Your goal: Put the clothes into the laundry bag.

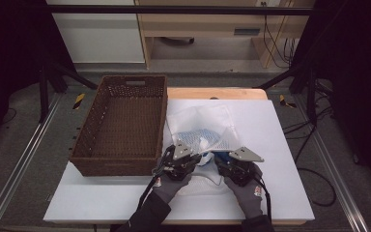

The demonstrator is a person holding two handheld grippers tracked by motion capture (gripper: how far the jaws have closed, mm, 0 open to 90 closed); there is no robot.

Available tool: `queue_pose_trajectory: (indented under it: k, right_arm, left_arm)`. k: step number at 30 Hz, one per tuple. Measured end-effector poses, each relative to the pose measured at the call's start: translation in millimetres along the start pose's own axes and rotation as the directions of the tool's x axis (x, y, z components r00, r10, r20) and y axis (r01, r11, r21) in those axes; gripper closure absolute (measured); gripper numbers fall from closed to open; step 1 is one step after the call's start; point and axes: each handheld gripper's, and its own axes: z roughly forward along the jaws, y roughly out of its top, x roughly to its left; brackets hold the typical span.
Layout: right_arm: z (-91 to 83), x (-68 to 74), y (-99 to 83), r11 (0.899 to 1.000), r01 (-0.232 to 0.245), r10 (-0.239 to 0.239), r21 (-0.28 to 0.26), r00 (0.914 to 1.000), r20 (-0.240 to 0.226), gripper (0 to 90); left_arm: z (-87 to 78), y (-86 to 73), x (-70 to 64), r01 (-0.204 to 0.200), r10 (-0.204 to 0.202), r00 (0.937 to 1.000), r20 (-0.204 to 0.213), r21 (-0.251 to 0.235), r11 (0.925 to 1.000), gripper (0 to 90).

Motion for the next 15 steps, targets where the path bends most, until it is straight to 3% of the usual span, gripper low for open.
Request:
queue_pose_trajectory:
  k: [3,5,6,10,12,15]
  right_arm:
    - [0.2,4.8,-0.2,1.0,-0.012,0.012,0.011,0.9992,-0.037,43.7]
    - [11.9,10.3,-1.3,0.999,-0.007,0.009,0.042,0.9988,-0.048,38.0]
    - [27.9,15.1,-3.1,0.997,-0.018,0.023,0.08,0.9978,-0.062,36.5]
    - [48.5,21.6,-5.3,0.993,-0.032,0.036,0.111,0.9985,-0.042,50.9]
    - [59.2,20.8,-5.0,0.99,-0.082,0.084,0.114,0.9963,-0.016,72.0]
    - [62.5,20.2,-0.3,0.994,-0.068,0.066,0.081,0.9976,0.023,77.7]
  left_arm:
    - [0.5,1.1,0.2,0.007,-0.007,1.0,0.002,-0.002,1.0,88.5]
    - [0.3,1.7,-1.0,0.005,-0.005,1.0,0.003,-0.004,1.0,88.5]
    - [0.2,2.0,-1.7,0.002,-0.002,1.0,0.004,-0.005,1.0,88.5]
    - [1.1,2.2,-4.1,-0.006,0.006,0.9999,0.009,-0.002,1.0,88.5]
    - [0.4,2.8,-5.5,-0.013,0.013,0.9999,0.011,-0.004,0.9999,88.5]
    - [-1.8,4.1,-7.6,-0.023,0.023,0.9996,0.019,-0.009,0.9997,88.6]
